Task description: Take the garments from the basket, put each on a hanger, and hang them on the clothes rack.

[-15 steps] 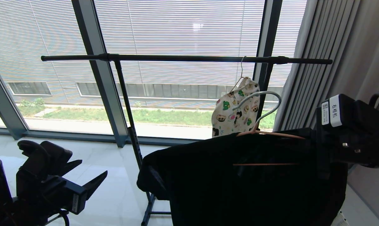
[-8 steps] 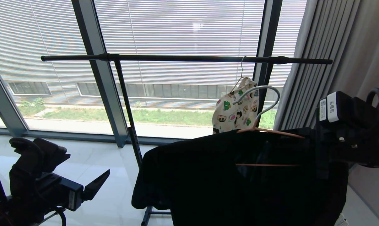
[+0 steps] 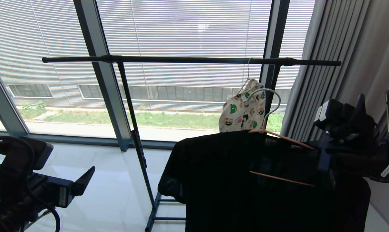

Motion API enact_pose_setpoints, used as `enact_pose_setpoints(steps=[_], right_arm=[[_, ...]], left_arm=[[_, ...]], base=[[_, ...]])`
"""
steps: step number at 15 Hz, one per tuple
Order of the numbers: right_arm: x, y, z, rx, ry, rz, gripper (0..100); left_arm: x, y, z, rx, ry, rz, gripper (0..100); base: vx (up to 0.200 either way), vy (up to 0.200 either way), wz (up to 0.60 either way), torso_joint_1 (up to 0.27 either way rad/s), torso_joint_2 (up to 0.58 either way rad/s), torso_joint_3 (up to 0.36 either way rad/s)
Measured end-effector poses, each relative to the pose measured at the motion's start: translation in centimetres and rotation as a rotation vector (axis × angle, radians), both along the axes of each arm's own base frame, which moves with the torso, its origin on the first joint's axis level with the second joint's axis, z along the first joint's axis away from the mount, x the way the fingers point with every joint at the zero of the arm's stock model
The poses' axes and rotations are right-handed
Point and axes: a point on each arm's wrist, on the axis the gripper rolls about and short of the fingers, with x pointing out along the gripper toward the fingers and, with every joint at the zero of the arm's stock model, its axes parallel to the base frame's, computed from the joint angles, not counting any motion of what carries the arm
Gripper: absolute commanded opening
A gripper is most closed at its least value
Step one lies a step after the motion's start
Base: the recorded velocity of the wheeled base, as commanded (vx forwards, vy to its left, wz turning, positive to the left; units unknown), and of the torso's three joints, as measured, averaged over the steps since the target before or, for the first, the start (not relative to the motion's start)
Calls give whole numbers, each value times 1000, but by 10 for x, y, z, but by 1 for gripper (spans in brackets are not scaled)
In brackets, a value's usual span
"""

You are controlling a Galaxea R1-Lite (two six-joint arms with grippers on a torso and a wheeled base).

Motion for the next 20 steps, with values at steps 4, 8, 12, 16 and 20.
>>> enact_pose_setpoints(steps=[4, 8, 12, 16, 20], right_arm=[[-1, -2, -12, 2, 150, -147, 0], [-8, 15, -21, 64, 290, -262, 0], [-5, 65, -23, 224, 317, -319, 0], [5, 95, -17, 256, 304, -284, 0], [17, 110, -8, 283, 286, -279, 0]], left_arm=[[-1, 1, 1, 4, -6, 21, 100], [-1, 1, 1, 3, -8, 21, 100], [-2, 1, 1, 5, -6, 20, 100], [-2, 1, 1, 13, -6, 47, 100], [-1, 1, 0, 14, -4, 49, 100]], base=[[0, 0, 0, 0, 0, 0], [0, 0, 0, 0, 0, 0], [0, 0, 0, 0, 0, 0], [0, 100, 0, 0, 0, 0], [0, 200, 0, 7, 2, 4]])
